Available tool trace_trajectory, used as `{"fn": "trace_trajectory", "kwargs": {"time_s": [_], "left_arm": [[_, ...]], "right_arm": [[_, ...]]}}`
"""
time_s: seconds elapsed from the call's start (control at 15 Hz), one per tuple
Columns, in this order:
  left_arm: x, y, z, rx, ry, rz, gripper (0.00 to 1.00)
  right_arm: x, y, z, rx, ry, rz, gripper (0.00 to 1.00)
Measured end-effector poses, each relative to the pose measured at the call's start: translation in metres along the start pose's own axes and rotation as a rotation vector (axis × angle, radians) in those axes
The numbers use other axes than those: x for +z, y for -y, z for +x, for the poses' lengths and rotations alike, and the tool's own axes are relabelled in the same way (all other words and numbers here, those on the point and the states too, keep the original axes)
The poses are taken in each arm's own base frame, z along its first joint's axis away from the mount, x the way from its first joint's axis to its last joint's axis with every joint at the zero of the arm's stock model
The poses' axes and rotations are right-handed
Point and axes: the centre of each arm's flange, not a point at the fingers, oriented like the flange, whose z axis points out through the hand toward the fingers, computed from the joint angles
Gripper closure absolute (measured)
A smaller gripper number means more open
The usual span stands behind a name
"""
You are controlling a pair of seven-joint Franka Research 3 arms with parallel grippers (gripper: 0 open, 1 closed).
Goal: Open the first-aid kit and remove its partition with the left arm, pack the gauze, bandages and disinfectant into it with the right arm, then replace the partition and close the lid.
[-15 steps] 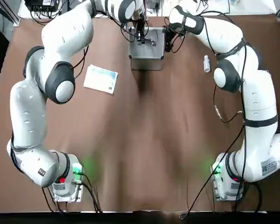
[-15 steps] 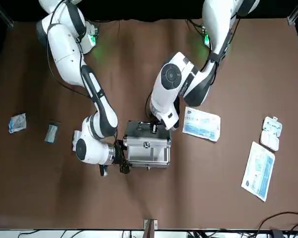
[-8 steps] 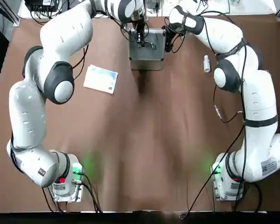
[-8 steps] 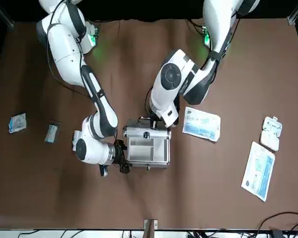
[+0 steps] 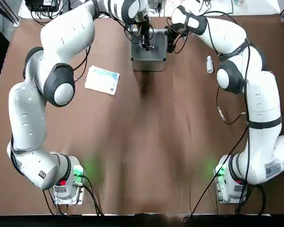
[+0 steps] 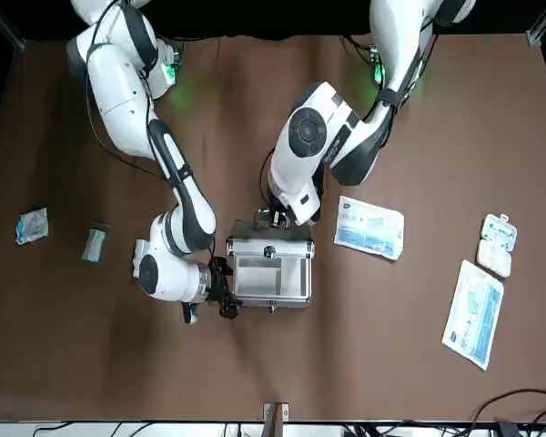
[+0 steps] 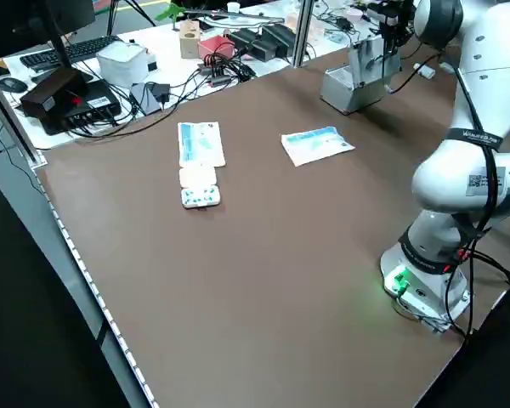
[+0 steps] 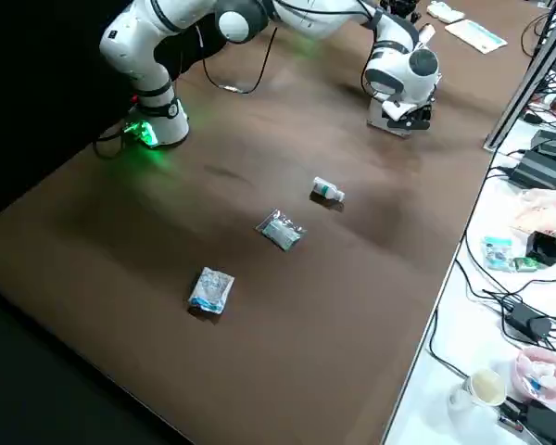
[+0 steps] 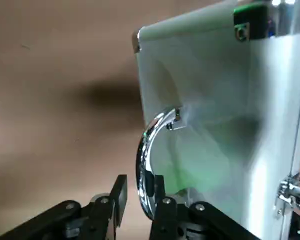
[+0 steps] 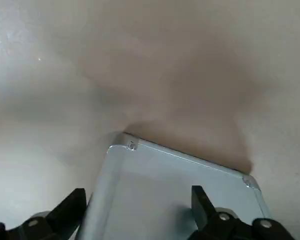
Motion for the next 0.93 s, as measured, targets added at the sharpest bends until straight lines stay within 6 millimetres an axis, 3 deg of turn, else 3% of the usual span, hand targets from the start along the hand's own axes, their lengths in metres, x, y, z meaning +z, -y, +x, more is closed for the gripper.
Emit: {"fn": "trace_trajectory", "kwargs": {"time_s": [0.8, 0.93], "left_arm": [[0.023, 0.018, -0.004, 0.017, -0.038, 0.085, 0.71], [0.026, 0.021, -0.005, 0.022, -0.045, 0.101, 0.62]], "right_arm": [[0.000, 0.000, 0.000, 0.000, 0.000, 0.000, 0.08], [0.000, 0.000, 0.000, 0.000, 0.000, -0.001, 0.08]]}}
